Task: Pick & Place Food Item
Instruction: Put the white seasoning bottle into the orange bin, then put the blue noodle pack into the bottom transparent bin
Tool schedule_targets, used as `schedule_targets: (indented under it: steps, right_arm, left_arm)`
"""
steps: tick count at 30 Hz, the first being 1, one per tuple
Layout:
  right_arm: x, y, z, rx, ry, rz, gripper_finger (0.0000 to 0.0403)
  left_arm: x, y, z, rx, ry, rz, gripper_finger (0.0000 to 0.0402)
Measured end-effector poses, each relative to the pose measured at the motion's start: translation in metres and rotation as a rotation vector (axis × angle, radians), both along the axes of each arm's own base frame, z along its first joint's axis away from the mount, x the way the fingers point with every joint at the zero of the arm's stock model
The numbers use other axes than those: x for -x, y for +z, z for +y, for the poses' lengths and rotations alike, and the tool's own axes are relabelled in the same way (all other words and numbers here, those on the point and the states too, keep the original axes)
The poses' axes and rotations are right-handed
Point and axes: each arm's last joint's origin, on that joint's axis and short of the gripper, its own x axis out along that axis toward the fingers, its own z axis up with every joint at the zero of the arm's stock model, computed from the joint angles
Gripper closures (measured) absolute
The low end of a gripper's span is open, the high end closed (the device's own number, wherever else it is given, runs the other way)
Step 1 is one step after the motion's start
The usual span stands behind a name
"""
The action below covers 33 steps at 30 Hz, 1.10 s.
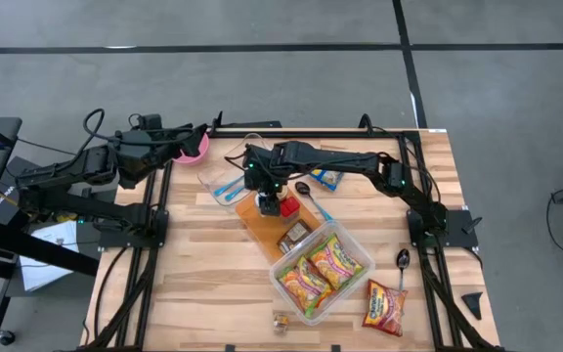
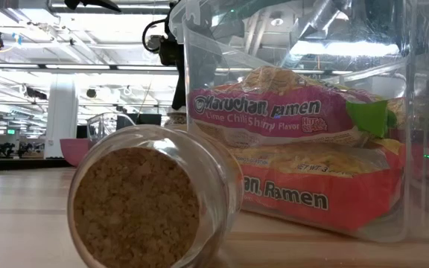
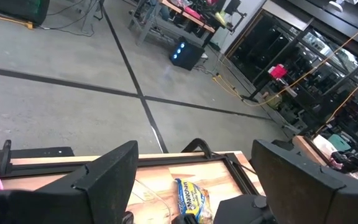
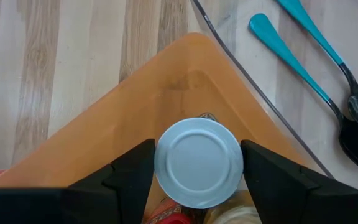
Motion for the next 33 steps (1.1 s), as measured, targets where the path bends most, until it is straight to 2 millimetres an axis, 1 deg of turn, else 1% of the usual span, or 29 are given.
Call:
schedule_targets:
  steps: [5, 14, 16, 20, 24, 27, 29, 33]
  right_arm:
    - [0.0, 0.0, 0.0, 0.0, 0.0, 0.0, 0.0169]
    - [0.001, 0.001, 0.0, 0.0, -0.001, 0.005, 0.0111]
    - [0.001, 0.001, 0.0, 0.006, -0.004, 0.008, 0.0103]
    - [0.004, 0.007, -0.001, 0.045, -0.02, 0.007, 0.0097]
    - [0.006, 0.02, -0.003, 0.052, -0.028, -0.02, 0.0096]
    - [0.011, 0.035, -0.003, 0.058, -0.03, -0.048, 0.0096]
    - [0.015, 0.049, -0.002, 0.061, -0.038, -0.09, 0.0096]
    - [0.032, 0.079, 0.002, 0.062, -0.044, -0.121, 0.0096]
  left_arm:
    - [0.0, 0.0, 0.0, 0.0, -0.001, 0.0, 0.0092]
    - [0.0, 0.0, 0.0, 0.001, -0.004, 0.0, 0.0092]
    - [0.0, 0.0, 0.0, 0.001, -0.004, 0.0, 0.0092]
    - [0.0, 0.0, 0.0, 0.001, -0.004, 0.0, 0.0092]
    - [0.0, 0.0, 0.0, -0.007, -0.007, 0.011, 0.0092]
    - [0.0, 0.0, 0.0, -0.01, -0.01, 0.016, 0.0092]
    - [0.0, 0.0, 0.0, -0.011, -0.01, 0.017, 0.0092]
    - [0.0, 0.0, 0.0, -0.02, -0.014, 0.029, 0.0092]
